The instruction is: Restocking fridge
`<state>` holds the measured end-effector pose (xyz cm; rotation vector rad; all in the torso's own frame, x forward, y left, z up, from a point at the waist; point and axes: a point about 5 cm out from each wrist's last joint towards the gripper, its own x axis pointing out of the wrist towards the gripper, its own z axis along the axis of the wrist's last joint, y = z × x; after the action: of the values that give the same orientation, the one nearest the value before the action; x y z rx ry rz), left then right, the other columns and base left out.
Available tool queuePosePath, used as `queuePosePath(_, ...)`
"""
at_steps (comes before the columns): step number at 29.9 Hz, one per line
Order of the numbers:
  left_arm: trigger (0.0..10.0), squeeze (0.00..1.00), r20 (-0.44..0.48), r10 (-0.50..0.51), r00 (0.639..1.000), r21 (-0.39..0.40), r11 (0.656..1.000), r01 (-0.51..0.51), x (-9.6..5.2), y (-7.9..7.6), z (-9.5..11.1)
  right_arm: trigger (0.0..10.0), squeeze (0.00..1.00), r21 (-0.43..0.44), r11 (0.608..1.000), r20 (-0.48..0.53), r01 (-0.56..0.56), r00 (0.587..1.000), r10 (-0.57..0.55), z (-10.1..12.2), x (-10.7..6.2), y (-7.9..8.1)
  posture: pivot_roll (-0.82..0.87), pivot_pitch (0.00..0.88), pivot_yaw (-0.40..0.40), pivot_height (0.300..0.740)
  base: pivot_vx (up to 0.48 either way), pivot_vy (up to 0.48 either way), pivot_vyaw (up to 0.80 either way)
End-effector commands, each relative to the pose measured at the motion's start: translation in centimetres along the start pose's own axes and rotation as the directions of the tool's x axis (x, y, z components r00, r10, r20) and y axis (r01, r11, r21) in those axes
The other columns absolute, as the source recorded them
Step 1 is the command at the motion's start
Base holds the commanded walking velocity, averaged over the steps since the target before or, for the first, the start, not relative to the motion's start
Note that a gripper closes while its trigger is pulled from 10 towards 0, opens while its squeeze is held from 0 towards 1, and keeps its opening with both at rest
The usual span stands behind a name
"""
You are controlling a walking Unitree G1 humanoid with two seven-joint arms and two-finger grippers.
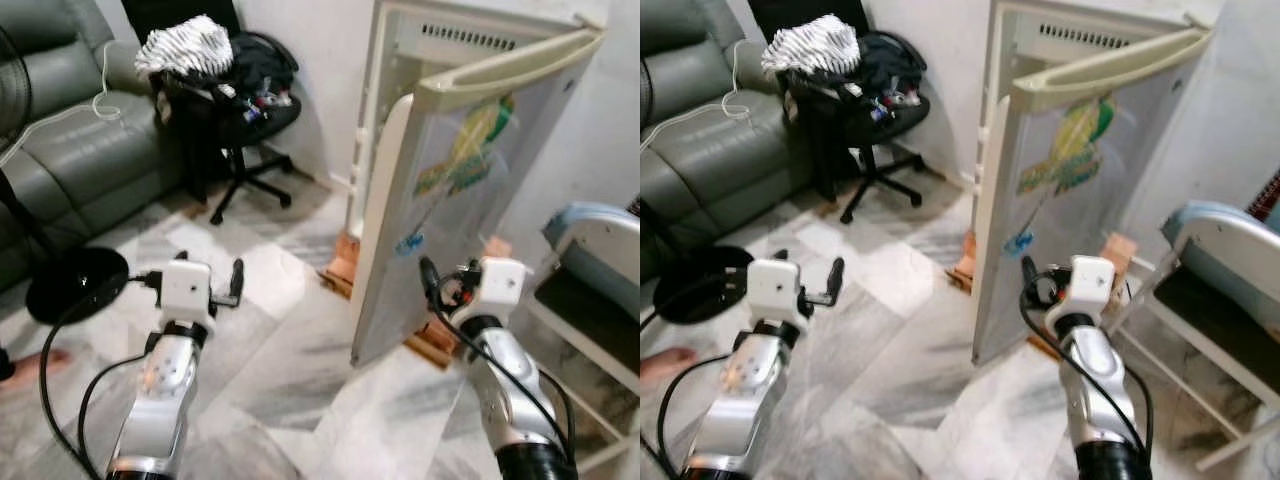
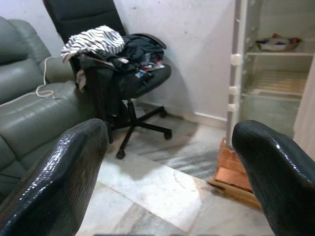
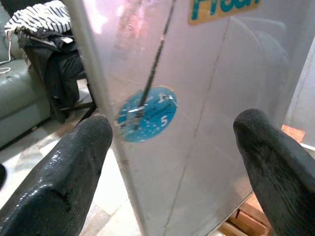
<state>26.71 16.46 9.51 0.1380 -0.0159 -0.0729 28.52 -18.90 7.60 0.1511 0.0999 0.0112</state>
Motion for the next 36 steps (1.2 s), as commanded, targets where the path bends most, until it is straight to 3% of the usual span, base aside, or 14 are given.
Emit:
queuePosePath(1, 10.0, 0.00, 0.002, 0.016, 1.000, 0.005, 1.000, -0.016, 0.3, 0.8, 0.2, 10.0, 0.00, 0.010, 1.000, 0.025, -0.009, 1.000, 0.009, 0.5, 0.3, 0.8, 0.05, 0.000, 0.008, 0.740, 0.000, 0.458, 0.00)
queuePosePath(14, 10.0, 0.00, -0.003, 0.009, 1.000, 0.002, 1.000, -0.009, 0.5, 0.8, 0.3, 10.0, 0.00, 0.009, 1.000, 0.023, 0.011, 1.000, -0.011, 0.6, 0.2, 0.4, 0.05, 0.000, -0.001, 0.740, 0.000, 0.462, -0.03)
queuePosePath(24, 10.0, 0.00, -0.026, 0.002, 1.000, -0.032, 0.999, -0.003, -0.8, 0.2, -0.4, 10.0, 0.00, 0.027, 0.998, -0.018, 0.055, 0.998, -0.055, -0.9, -1.5, 0.0, 0.05, 0.000, 0.000, 0.740, 0.000, 0.446, -0.76)
queuePosePath(30, 10.0, 0.00, -0.016, -0.029, 0.999, -0.028, 0.999, 0.029, -0.4, -0.1, -0.2, 10.0, 0.00, 0.031, 0.997, -0.021, 0.070, 0.997, -0.070, -1.3, -1.6, 0.1, 0.05, 0.000, 0.008, 0.740, 0.217, 0.406, -0.80)
queuePosePath(36, 10.0, 0.00, -0.015, -0.009, 1.000, 0.021, 1.000, 0.010, 1.1, 2.1, 0.1, 10.0, 0.00, 0.020, 0.999, 0.018, 0.043, 0.999, -0.044, -0.2, -0.1, 0.5, 0.06, 0.000, 0.013, 0.740, 0.291, 0.383, -0.80)
